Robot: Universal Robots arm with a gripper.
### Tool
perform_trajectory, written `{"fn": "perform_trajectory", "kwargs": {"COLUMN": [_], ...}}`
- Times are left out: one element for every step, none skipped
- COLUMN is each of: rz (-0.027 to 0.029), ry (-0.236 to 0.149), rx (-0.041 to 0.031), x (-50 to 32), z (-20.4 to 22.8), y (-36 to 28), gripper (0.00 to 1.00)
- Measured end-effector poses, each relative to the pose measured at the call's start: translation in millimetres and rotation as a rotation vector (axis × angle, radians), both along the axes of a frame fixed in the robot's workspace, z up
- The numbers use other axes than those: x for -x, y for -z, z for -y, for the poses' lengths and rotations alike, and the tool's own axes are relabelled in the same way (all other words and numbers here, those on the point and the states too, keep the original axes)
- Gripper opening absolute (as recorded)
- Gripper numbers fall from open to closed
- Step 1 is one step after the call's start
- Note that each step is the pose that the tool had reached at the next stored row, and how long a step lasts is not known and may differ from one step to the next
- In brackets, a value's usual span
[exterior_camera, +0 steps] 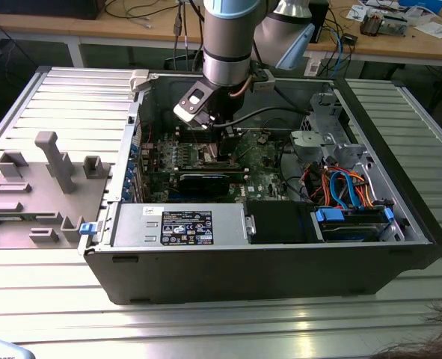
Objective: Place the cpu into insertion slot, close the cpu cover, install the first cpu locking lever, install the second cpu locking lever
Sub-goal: 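Place the cpu into insertion slot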
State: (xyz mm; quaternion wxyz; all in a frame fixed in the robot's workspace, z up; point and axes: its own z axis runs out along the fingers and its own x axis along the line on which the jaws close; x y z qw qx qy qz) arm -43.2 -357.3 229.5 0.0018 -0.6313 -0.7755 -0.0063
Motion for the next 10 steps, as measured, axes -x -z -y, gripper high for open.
{"fn": "perform_trajectory", "kwargs": {"rz": [0.0000,0.0000,0.0000,0.0000,-0.0001,0.0000,0.0000,-0.0001,0.0000,-0.0001], "ry": [0.001,0.002,0.002,0.003,0.004,0.004,0.005,0.005,0.006,0.006], "rx": [0.0000,0.0000,0.0000,0.0000,0.0000,0.0000,0.0000,0.0000,0.0000,0.0000], "x": [0.0,0.0,0.0,0.0,0.0,0.0,0.0,0.0,0.0,0.0], "z": [0.0,0.0,0.0,0.0,0.0,0.0,0.0,0.0,0.0,0.0], "y": [0.1,0.1,0.1,0.2,0.2,0.3,0.3,0.3,0.4,0.4], "gripper": [0.55,0.55,0.55,0.55,0.55,0.55,0.55,0.55,0.55,0.55]}}
